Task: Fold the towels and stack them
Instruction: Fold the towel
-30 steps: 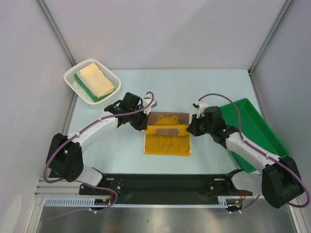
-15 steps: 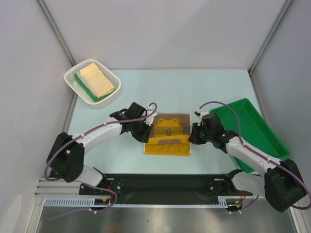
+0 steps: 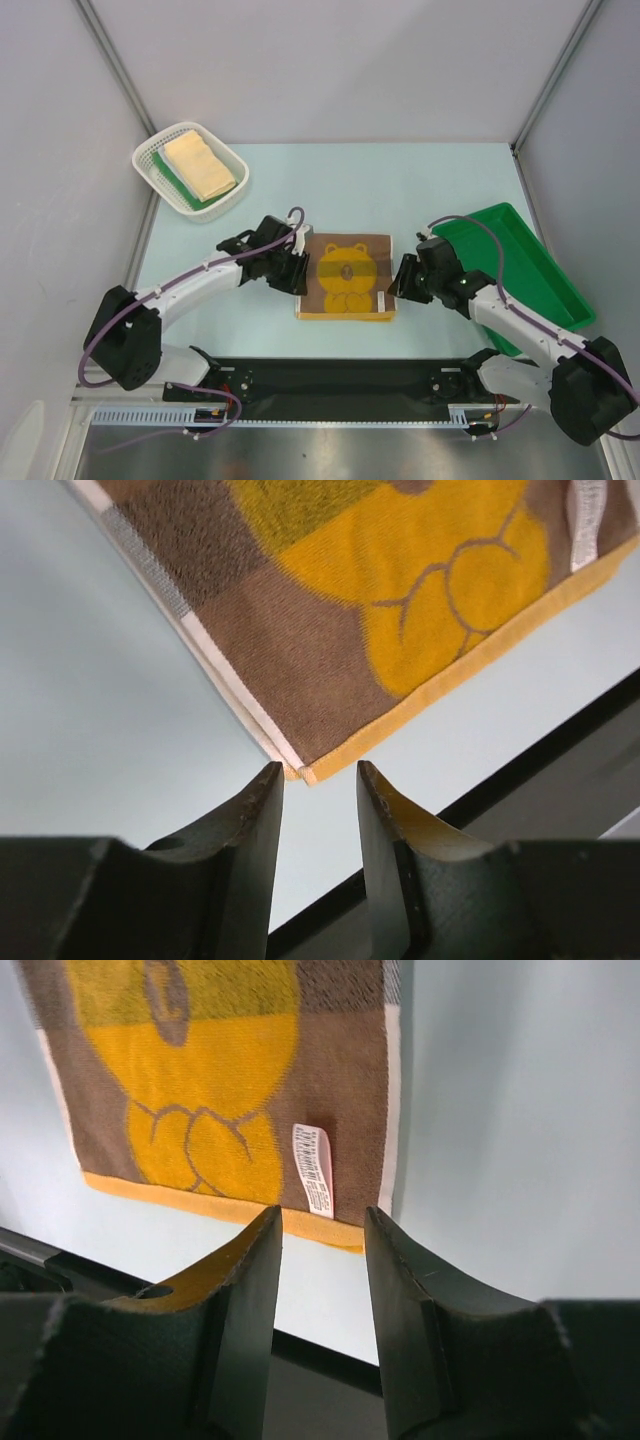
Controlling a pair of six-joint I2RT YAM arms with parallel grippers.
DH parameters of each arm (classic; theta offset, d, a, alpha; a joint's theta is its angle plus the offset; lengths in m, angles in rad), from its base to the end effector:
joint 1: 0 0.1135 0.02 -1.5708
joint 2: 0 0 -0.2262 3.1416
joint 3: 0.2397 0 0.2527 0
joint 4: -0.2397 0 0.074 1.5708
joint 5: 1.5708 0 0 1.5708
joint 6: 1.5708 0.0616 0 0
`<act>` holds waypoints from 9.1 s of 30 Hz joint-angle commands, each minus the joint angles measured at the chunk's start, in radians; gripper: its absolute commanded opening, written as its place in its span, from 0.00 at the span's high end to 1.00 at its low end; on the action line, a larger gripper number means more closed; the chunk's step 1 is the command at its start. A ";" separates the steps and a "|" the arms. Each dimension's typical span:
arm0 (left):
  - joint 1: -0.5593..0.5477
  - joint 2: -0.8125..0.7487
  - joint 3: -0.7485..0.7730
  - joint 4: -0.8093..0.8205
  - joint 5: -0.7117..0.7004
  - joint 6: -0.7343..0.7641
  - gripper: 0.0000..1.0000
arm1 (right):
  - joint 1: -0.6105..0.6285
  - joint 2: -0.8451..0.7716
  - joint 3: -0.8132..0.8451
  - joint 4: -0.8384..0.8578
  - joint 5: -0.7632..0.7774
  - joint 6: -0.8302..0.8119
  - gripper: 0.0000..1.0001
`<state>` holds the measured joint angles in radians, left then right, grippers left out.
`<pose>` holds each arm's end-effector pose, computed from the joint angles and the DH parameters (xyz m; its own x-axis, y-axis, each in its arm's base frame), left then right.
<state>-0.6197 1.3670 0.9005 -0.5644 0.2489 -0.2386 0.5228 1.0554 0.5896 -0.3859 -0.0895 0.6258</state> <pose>0.2266 -0.1803 0.1635 -0.8359 0.3150 -0.4495 0.4821 0.8129 -0.3268 0.2086 0.1266 0.1518 -0.8495 0.1838 -0.4945 -0.0626 0.8956 0.4403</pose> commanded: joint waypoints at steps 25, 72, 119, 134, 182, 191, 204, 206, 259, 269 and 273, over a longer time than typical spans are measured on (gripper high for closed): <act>-0.003 0.090 -0.192 0.255 -0.042 -0.182 0.70 | 0.057 0.081 -0.116 0.114 0.028 0.049 0.63; -0.002 0.126 -0.083 0.014 -0.319 -0.203 1.00 | 0.000 0.006 -0.237 0.231 -0.176 0.189 1.00; -0.002 0.086 -0.153 0.049 -0.194 -0.209 0.94 | 0.135 -0.023 -0.323 0.366 -0.108 0.322 0.58; -0.002 0.093 -0.141 0.031 -0.195 -0.194 0.79 | 0.184 0.002 -0.318 0.391 -0.035 0.304 0.72; 0.186 0.730 0.643 0.101 -0.043 0.050 0.54 | -0.176 0.779 0.504 0.208 -0.145 -0.477 0.64; 0.224 0.722 0.790 -0.032 -0.054 0.278 0.46 | -0.240 0.808 0.670 0.022 -0.303 -0.623 0.56; 0.253 0.761 0.802 -0.118 0.165 0.590 0.45 | -0.303 0.977 0.869 -0.280 -0.513 -0.879 0.53; 0.258 0.783 0.813 -0.133 0.161 0.604 0.45 | -0.308 0.983 0.878 -0.292 -0.498 -0.891 0.53; 0.318 0.871 1.115 -0.161 0.155 0.621 1.00 | -0.354 1.056 1.092 -0.219 -0.311 -1.043 1.00; 0.318 0.739 0.965 -0.083 0.151 0.607 1.00 | -0.278 0.804 0.882 -0.133 -0.214 -1.005 1.00; 0.318 0.690 0.911 -0.060 0.158 0.598 1.00 | -0.245 0.761 0.851 -0.134 -0.159 -0.999 1.00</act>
<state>-0.3149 2.1605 1.8397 -0.6750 0.4019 0.3660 0.2623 1.8652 1.4662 -0.5400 -0.3313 -0.3840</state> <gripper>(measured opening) 0.006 0.017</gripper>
